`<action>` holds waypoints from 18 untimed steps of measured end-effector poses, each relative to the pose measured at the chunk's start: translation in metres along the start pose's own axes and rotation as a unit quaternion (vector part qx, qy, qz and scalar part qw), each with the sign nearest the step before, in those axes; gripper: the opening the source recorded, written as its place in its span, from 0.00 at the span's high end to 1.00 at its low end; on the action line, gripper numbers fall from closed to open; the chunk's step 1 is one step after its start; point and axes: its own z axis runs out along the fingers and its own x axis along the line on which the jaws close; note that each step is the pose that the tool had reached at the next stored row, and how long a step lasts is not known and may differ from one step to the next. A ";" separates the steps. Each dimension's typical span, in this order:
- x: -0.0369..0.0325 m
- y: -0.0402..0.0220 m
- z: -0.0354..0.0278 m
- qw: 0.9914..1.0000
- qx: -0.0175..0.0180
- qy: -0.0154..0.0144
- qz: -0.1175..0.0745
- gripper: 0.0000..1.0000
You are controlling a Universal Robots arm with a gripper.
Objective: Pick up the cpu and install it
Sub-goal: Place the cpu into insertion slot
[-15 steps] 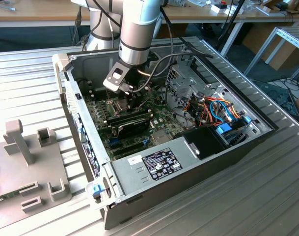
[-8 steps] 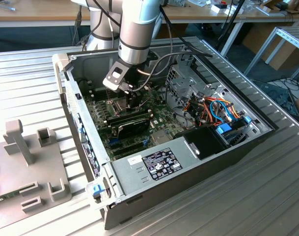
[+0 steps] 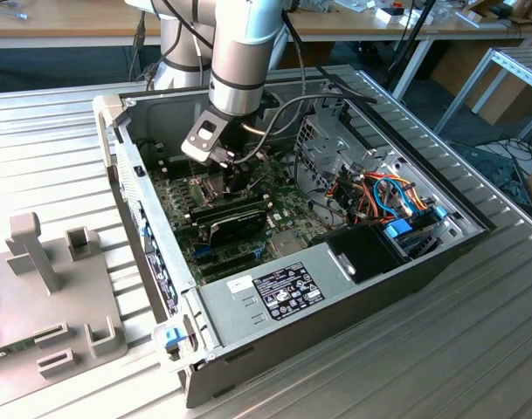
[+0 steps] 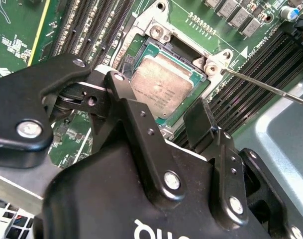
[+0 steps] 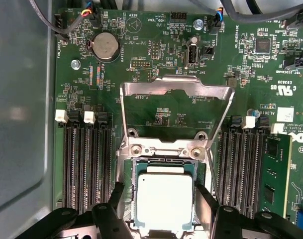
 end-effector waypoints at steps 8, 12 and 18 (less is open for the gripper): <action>0.0000 0.0000 0.0000 1.000 0.000 0.000 0.000 0.41; 0.0000 0.0000 0.0000 1.000 0.000 0.000 0.000 0.41; 0.0000 0.0000 -0.0026 1.000 0.000 0.000 -0.007 0.41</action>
